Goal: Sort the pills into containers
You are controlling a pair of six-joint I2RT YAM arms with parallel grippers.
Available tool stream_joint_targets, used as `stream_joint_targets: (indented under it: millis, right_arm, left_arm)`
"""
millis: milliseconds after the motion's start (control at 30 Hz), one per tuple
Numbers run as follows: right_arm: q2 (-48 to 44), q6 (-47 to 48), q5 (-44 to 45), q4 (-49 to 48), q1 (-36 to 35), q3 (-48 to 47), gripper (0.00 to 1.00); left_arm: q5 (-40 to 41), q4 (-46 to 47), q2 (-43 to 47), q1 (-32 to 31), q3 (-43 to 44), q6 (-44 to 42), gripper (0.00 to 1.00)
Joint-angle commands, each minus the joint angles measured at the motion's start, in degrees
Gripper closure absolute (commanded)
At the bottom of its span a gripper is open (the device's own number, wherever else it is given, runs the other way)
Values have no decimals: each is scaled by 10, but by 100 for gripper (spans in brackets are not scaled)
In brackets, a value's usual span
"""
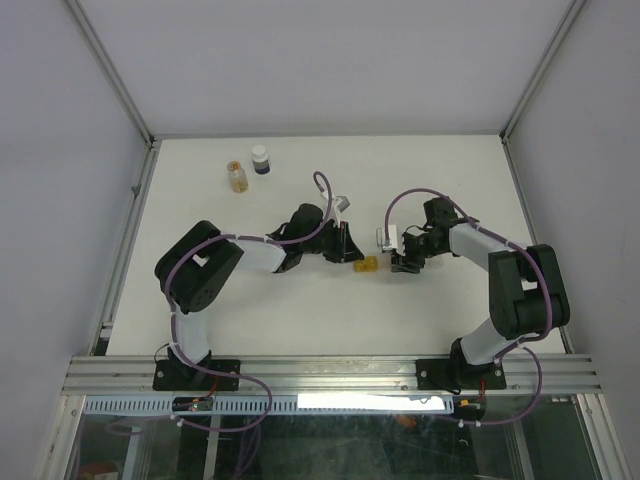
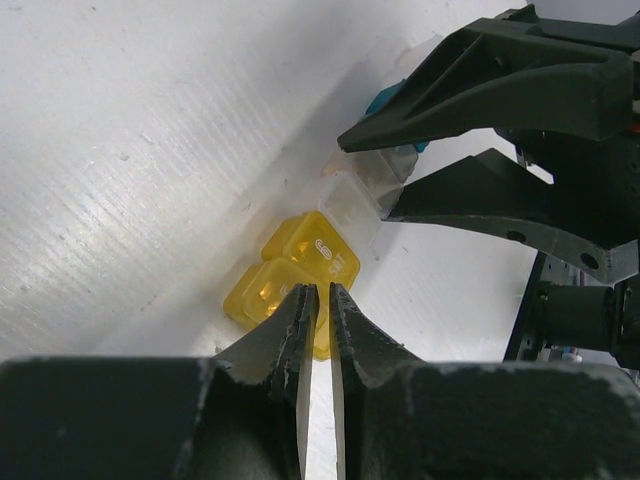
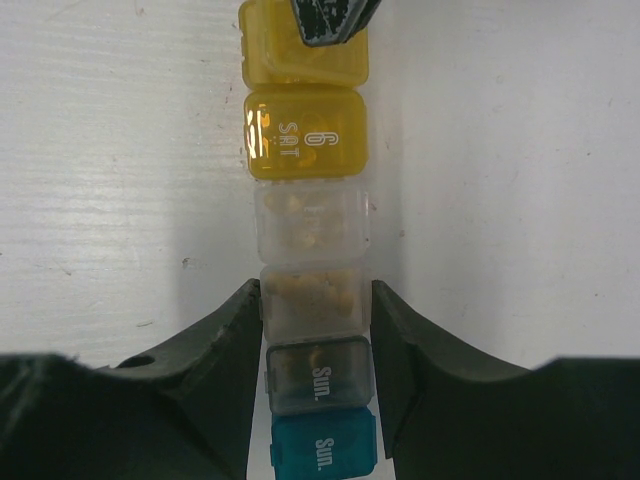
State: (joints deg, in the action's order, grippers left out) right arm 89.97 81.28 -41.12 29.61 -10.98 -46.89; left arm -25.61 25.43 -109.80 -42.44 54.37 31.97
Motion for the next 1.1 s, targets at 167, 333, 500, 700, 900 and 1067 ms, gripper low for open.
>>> stream_joint_targets:
  millis: [167,333,500,700,900,1067]
  right_arm:
    - [3,-12,3,2,-4,-3,56]
    - [5,-13,4,1,-4,-4,56]
    - [6,-15,4,1,-4,-5,56]
    - [6,-18,6,1,-4,-5,56]
    - [6,-21,8,0,-4,-6,56]
    - [3,-24,12,0,-4,-6,56]
  left_arm:
    - [19,-42,40,-12,27,-26,89]
    - [24,-50,47,-15,27,-24,89]
    - [28,-49,53,-17,30,-23,90]
    - [21,-72,29,-17,39,-23,98]
    - [69,-85,-44,-15,-8,10,100]
    - [52,-76,-58,-13,12,9,100]
